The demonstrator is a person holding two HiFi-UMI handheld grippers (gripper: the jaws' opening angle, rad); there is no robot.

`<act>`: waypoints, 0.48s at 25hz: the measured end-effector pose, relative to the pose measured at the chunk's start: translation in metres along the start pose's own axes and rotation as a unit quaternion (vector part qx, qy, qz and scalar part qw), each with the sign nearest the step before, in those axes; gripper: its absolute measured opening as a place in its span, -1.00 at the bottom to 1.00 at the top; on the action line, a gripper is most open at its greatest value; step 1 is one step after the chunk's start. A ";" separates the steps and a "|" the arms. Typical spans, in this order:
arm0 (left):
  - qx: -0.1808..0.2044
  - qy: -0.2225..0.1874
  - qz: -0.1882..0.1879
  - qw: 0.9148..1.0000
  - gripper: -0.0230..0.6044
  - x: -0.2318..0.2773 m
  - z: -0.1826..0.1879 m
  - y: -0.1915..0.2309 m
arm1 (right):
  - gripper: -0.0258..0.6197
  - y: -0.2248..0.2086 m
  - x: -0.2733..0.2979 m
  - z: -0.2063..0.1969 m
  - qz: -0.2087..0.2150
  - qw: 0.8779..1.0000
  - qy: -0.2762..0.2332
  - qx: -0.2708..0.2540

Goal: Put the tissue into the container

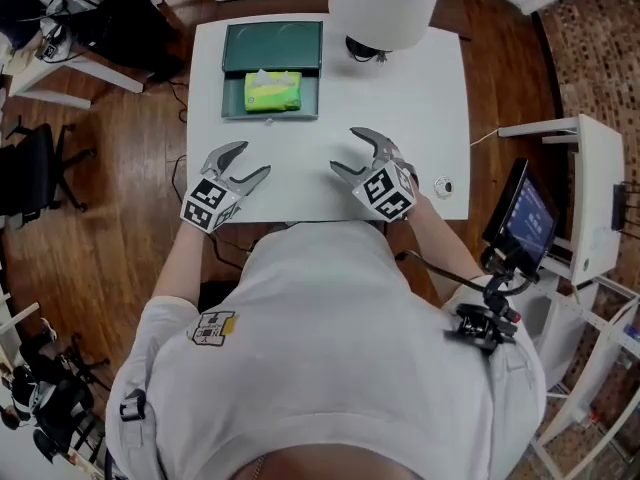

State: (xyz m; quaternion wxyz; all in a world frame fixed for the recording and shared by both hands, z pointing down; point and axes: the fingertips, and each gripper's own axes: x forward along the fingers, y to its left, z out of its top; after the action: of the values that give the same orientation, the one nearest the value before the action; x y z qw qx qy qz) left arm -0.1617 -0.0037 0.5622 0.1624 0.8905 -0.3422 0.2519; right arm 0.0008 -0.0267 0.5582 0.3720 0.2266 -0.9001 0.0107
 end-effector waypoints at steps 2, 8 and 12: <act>-0.017 0.015 -0.013 1.000 0.01 0.007 -0.021 -0.011 | 0.05 0.015 0.005 -0.023 0.015 1.000 0.019 0.014; -0.032 0.066 -0.042 0.996 -0.16 0.030 -0.074 -0.049 | -0.18 0.049 0.020 -0.077 0.039 0.996 0.070 0.043; -0.034 0.087 -0.016 0.995 -0.73 0.038 -0.097 -0.052 | -0.49 0.055 0.024 -0.096 0.031 0.994 0.090 0.046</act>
State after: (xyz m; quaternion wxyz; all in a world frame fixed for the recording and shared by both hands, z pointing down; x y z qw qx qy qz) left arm -0.1340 0.0579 0.6569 0.2258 0.8645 -0.3210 0.3139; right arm 0.0269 0.0315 0.6524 0.4396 0.2140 -0.8683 0.0840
